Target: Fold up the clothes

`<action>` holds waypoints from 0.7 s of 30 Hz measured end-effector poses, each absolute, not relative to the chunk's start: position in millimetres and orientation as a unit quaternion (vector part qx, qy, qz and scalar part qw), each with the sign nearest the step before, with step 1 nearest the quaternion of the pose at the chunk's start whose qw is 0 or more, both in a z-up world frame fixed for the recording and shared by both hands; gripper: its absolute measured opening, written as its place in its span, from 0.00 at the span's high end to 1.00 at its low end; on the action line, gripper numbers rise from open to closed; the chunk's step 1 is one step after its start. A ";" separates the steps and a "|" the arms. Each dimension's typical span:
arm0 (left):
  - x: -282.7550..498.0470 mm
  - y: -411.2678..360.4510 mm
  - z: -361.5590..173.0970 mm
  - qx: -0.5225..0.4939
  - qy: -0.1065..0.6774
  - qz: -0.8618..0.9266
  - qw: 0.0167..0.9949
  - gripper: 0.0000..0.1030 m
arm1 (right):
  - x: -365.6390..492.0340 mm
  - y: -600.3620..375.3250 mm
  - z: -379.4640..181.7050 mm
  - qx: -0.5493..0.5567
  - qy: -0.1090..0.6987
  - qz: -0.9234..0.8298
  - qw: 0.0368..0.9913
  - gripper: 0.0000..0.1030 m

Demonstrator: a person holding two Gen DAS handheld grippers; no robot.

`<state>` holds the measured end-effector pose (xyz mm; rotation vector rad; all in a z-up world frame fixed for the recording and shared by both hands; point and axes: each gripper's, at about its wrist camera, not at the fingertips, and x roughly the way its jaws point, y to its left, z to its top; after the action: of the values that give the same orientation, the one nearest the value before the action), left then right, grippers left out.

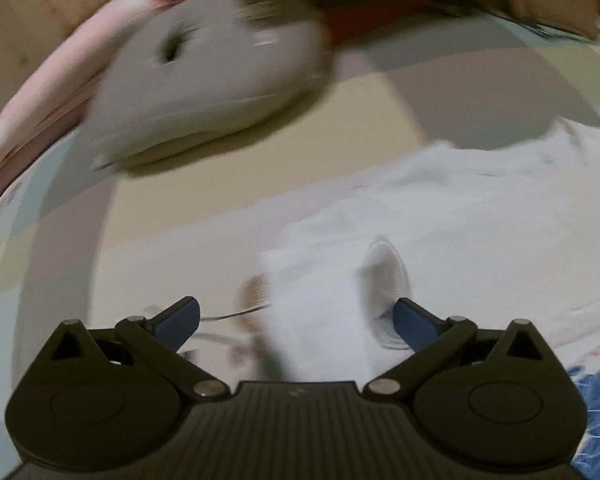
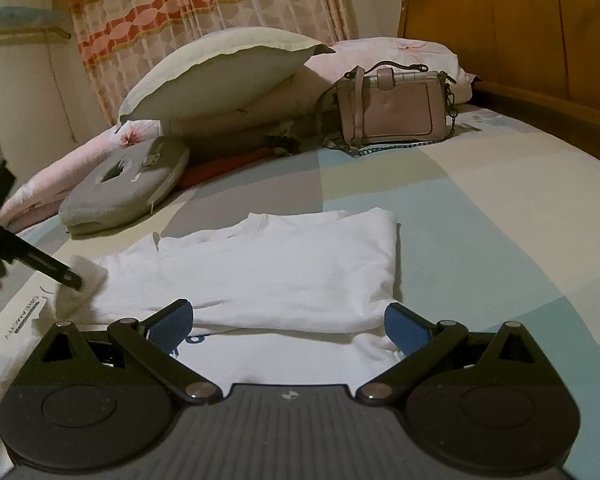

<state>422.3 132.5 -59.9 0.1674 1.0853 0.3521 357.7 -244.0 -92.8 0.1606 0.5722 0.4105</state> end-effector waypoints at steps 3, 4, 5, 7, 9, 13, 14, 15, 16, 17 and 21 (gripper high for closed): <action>415.4 137.2 -49.7 0.060 0.502 0.168 0.847 0.01 | 357.6 -241.1 -92.8 0.067 0.278 0.204 0.936 0.00; 413.2 134.4 -45.9 0.055 0.496 0.156 0.852 0.01 | 357.9 -239.7 -92.4 0.060 0.276 0.206 0.937 0.00; 411.9 125.8 -43.5 0.046 0.490 0.130 0.861 0.01 | 358.1 -238.2 -92.0 0.052 0.274 0.208 0.937 0.00; 409.2 108.5 -38.6 0.029 0.476 0.075 0.876 0.01 | 360.4 -235.4 -91.4 0.032 0.268 0.217 0.938 0.00; 412.7 88.5 -40.4 -0.009 0.471 0.000 0.882 0.01 | 367.4 -235.1 -91.6 0.031 0.267 0.231 0.935 0.00; 423.8 56.3 -58.7 -0.048 0.476 -0.092 0.873 0.01 | 386.7 -240.8 -99.5 0.076 0.289 0.243 0.923 0.00; 427.7 57.7 -68.3 -0.048 0.487 -0.084 0.868 0.01 | 391.2 -242.5 -103.4 0.085 0.301 0.242 0.918 0.00; 431.6 59.1 -77.9 -0.048 0.498 -0.076 0.862 0.01 | 394.9 -243.6 -108.4 0.085 0.319 0.240 0.913 0.00; 435.5 60.6 -87.5 -0.048 0.509 -0.068 0.857 0.01 | 395.7 -244.4 -111.5 0.082 0.327 0.241 0.910 0.00; 439.5 62.0 -97.1 -0.048 0.520 -0.060 0.851 0.01 | 392.7 -244.6 -112.2 0.076 0.323 0.246 0.911 0.00; 444.6 55.5 -82.5 -0.059 0.499 -0.065 0.862 0.01 | 382.0 -239.7 -108.9 0.044 0.325 0.240 0.914 0.00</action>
<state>444.6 55.5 -82.5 -0.1241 1.0473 -0.1357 382.0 -239.7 -108.9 0.0900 0.6702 0.4935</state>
